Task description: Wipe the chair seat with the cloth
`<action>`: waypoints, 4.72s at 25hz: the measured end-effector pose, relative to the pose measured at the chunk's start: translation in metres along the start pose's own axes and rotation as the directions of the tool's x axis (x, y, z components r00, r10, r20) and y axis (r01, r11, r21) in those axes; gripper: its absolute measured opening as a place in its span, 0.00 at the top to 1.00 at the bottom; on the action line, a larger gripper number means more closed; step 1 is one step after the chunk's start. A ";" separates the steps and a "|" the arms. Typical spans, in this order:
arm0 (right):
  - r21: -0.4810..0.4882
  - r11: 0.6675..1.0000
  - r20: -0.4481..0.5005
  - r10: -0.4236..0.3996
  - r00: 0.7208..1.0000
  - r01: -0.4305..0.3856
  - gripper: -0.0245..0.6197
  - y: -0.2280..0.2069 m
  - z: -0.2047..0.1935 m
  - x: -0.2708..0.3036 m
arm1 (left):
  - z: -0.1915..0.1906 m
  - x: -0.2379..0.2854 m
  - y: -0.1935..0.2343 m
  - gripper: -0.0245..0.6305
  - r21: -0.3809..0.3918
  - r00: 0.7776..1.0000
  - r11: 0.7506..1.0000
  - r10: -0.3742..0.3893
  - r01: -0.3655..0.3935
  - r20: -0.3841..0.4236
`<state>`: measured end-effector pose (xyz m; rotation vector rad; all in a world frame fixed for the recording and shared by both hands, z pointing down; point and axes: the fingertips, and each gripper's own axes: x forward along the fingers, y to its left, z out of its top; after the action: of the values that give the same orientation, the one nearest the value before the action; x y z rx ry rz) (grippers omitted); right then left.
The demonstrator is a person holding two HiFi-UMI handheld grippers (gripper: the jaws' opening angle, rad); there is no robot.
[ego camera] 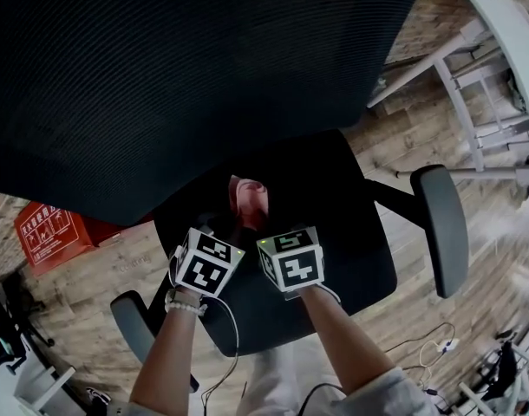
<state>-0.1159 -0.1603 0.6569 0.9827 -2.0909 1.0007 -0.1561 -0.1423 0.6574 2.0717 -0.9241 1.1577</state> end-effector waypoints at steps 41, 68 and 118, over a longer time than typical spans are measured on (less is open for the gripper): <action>0.253 0.907 -0.051 -0.335 0.941 0.337 0.88 -0.167 -0.160 -0.223 | 0.057 0.062 -0.299 0.91 0.247 0.937 0.907 -0.349 0.340 -0.009; -0.096 0.991 -0.121 0.084 0.989 -0.095 0.88 0.027 -0.062 -0.047 | -0.055 -0.024 -0.064 0.90 -0.238 1.000 0.971 0.026 -0.021 0.015; 0.106 0.962 -0.179 -0.231 0.956 0.252 0.88 -0.150 -0.231 -0.254 | -0.005 0.043 -0.363 0.91 0.100 0.941 0.936 -0.334 0.339 -0.058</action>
<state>0.1906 0.0551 0.6394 1.1470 -1.7408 1.0594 0.1465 0.0624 0.6419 2.1775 -0.4683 1.0778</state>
